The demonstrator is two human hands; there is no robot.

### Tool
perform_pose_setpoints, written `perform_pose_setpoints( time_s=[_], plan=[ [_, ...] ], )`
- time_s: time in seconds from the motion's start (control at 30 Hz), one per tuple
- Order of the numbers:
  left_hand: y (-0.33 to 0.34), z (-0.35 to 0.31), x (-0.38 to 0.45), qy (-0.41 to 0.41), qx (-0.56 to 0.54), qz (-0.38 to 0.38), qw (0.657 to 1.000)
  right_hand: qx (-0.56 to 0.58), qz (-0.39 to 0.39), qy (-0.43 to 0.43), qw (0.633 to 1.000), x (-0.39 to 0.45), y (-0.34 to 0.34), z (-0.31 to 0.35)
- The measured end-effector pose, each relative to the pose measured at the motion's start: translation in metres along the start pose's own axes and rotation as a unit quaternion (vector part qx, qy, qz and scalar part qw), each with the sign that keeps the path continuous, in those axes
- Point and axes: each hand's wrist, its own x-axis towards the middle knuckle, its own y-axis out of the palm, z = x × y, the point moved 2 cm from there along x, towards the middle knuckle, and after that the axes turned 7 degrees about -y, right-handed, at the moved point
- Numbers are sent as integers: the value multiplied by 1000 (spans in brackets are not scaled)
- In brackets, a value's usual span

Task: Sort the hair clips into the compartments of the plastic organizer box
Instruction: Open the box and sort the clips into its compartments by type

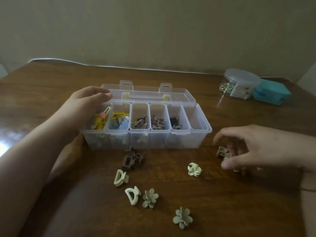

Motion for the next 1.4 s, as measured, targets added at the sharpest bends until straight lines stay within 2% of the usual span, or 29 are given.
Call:
perform_pose_setpoints(
  time_s=[0.07, 0.2, 0.37, 0.47, 0.6, 0.67, 0.73, 0.83, 0.9, 1.03, 1.17, 1.23, 1.27, 1.33, 1.4],
  plan=[
    [0, 0, 0, -2, 3, -2, 1000, -71, -4, -16, 997, 4, 8, 5],
    [0, 1, 2, 2, 13, 1, 1000, -99, -12, -73, 992, 6, 10, 7],
    [0, 0, 0, -2, 22, 5, 1000, -85, -111, -181, 974, -1, -5, 12],
    [0, 0, -1, 0, 26, 3, 1000, -69, -124, -190, 972, 0, -6, 10],
    [-1, 0, -1, 1, 31, 9, 999, -76, -77, -161, 981, 6, -1, 6],
    [-2, 0, 0, -1, 33, 6, 999, -61, -83, -158, 982, 1, -5, 5],
    [-2, 1, 0, 1, 34, 4, 999, -41, -169, -177, 969, -7, -15, 9],
    [-2, 2, 2, -2, 32, 2, 999, 56, -365, -234, 899, -3, -17, 25],
    [0, 0, 0, -6, 34, 2, 999, 61, -417, -252, 871, 17, -4, 41],
    [0, -1, 0, -7, 26, 4, 1000, -56, -359, -257, 895, 47, 16, 53],
    [-1, 0, 0, -6, 27, 4, 1000, -30, -416, -277, 865, 24, 2, 46],
    [-1, 0, 0, -8, 22, 1, 1000, -23, -402, -239, 883, 4, -8, 31],
    [-2, 1, 0, -8, 17, 1, 1000, -53, -360, -197, 910, -2, -12, 23],
    [-2, 2, 2, -6, 14, 5, 1000, -142, -225, -104, 958, -7, -13, 7],
    [-2, 3, 4, -1, 17, 9, 1000, -163, -93, -51, 981, -4, -7, 1]
  ],
)
